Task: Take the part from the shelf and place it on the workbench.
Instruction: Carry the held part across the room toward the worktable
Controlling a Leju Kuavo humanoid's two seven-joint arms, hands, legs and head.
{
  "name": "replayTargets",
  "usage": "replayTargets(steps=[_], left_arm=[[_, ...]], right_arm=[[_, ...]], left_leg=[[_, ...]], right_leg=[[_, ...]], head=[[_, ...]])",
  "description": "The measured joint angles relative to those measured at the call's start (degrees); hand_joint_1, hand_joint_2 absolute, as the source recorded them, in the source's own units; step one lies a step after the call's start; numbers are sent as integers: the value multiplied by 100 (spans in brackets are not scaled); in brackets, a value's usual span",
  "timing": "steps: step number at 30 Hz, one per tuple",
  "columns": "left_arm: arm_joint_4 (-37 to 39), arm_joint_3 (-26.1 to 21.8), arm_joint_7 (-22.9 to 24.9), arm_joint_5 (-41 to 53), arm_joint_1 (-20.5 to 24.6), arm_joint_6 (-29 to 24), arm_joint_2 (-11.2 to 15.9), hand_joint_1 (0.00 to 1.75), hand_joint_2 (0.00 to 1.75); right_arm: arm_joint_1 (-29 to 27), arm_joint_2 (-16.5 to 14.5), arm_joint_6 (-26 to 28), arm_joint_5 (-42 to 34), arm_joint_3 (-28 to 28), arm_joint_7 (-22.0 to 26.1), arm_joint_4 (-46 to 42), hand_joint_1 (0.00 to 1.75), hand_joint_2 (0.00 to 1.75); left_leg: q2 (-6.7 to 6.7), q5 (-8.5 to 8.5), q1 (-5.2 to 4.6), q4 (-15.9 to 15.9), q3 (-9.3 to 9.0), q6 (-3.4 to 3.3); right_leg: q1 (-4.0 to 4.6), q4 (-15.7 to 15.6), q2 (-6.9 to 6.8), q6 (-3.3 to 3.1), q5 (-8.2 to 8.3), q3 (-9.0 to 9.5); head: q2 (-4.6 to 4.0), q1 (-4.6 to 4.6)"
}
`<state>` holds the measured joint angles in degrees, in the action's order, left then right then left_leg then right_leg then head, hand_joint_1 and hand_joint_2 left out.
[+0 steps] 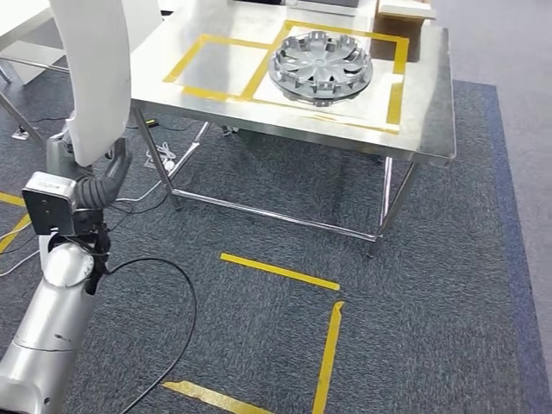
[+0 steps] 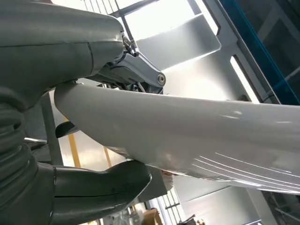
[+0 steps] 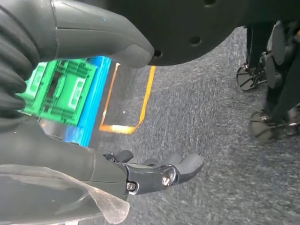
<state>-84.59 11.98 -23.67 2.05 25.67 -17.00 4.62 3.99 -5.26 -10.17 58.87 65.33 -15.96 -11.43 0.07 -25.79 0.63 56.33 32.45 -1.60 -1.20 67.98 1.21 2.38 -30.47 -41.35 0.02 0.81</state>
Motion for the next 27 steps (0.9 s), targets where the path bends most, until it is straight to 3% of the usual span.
replayTargets(steps=[2, 3, 5, 7, 10, 12, 14, 16, 17, 18, 19, 21, 22, 24, 27], left_arm=[[14, -1, 0, 0, -34, 1, 2, 175, 175], [22, 0, 0, 1, -46, 1, 2, 175, 175], [30, 1, 0, 3, -51, 1, 3, 175, 175], [31, -1, 0, 3, -43, 2, 8, 175, 175], [33, -5, -11, -7, -36, 62, 15, 175, 175], [33, -12, -38, -40, -36, 148, 31, 175, 175], [33, -38, -74, -67, -44, 200, 67, 175, 175], [33, -70, -101, -39, -75, 209, 101, 175, 175], [33, -81, -108, -2, -95, 200, 116, 175, 175], [33, -86, -113, 46, -109, 185, 128, 175, 175], [33, -89, -117, 93, -116, 168, 138, 175, 175], [33, -98, -128, 163, -108, 141, 150, 175, 175], [33, -103, -133, 184, -100, 133, 152, 175, 175], [33, -108, -139, 208, -99, 120, 153, 175, 175], [33, -110, -141, 245, -92, 93, 149, 175, 175]], right_arm=[[3, -1, -2, -4, 0, 7, 1, 0, 175], [0, 0, 10, -6, 1, 25, 1, 0, 175], [-5, 1, 70, 2, 2, 107, -2, 0, 175], [-6, 2, 146, 31, 1, 246, -5, 0, 175], [-19, 10, 225, 72, 0, 473, -7, 0, 175], [-19, 25, 257, 97, 0, 589, -9, 0, 175], [-4, 42, 287, 114, 0, 674, -14, 0, 175], [6, 59, 315, 123, 0, 729, -19, 0, 175], [5, 64, 325, 127, 0, 743, -20, 0, 175], [3, 67, 332, 130, 0, 749, -20, 0, 175], [2, 67, 336, 132, 0, 746, -20, 0, 175], [5, 67, 342, 140, 0, 722, -20, 0, 175], [7, 68, 345, 144, 0, 707, -20, 0, 175], [6, 71, 350, 149, 0, 690, -20, 0, 175], [-2, 85, 356, 155, 0, 685, -21, 0, 175]], left_leg=[[153, -8, -7, 8, 6, -4], [206, -13, -9, 14, 6, 1], [281, -34, -9, 42, 4, 36], [335, -62, -33, 87, 18, 94], [370, -61, -43, 111, 24, 170], [284, -156, -20, 214, 54, 229], [132, -461, -2, 720, 264, 278], [63, -793, 0, 1497, 616, 298], [55, -845, 0, 1738, 734, 299], [51, -782, 1, 1770, 760, 294], [49, -613, 1, 1572, 678, 282], [33, -201, -3, 811, 336, 246], [22, -89, -8, 476, 189, 227], [5, -63, -24, 199, 81, 195], [19, -41, -6, 145, 85, 109]], right_leg=[[-11, 510, -83, 50, -175, -206], [-12, 466, -94, 66, -115, -154], [-11, -234, -143, 70, 185, 268], [8, -896, -194, 15, 356, 677], [37, -1025, -185, -100, 355, 772], [24, -1041, -171, -171, 367, 785], [6, -1055, -149, -230, 377, 799], [9, -1052, -115, -254, 372, 801], [11, -1049, -94, -256, 369, 803], [12, -1047, -73, -257, 368, 808], [12, -1045, -53, -255, 365, 817], [19, -1038, -17, -234, 353, 837], [29, -1029, 0, -213, 347, 832], [45, -1025, 20, -155, 351, 804], [38, -984, -1, -63, 303, 743]], head=[[1, -1], [1, -1], [1, 1], [0, -3], [0, -10], [0, -13], [0, -19], [0, -18], [0, -18], [0, -18], [0, -19], [1, -17], [1, -16], [1, -11], [1, -4]])
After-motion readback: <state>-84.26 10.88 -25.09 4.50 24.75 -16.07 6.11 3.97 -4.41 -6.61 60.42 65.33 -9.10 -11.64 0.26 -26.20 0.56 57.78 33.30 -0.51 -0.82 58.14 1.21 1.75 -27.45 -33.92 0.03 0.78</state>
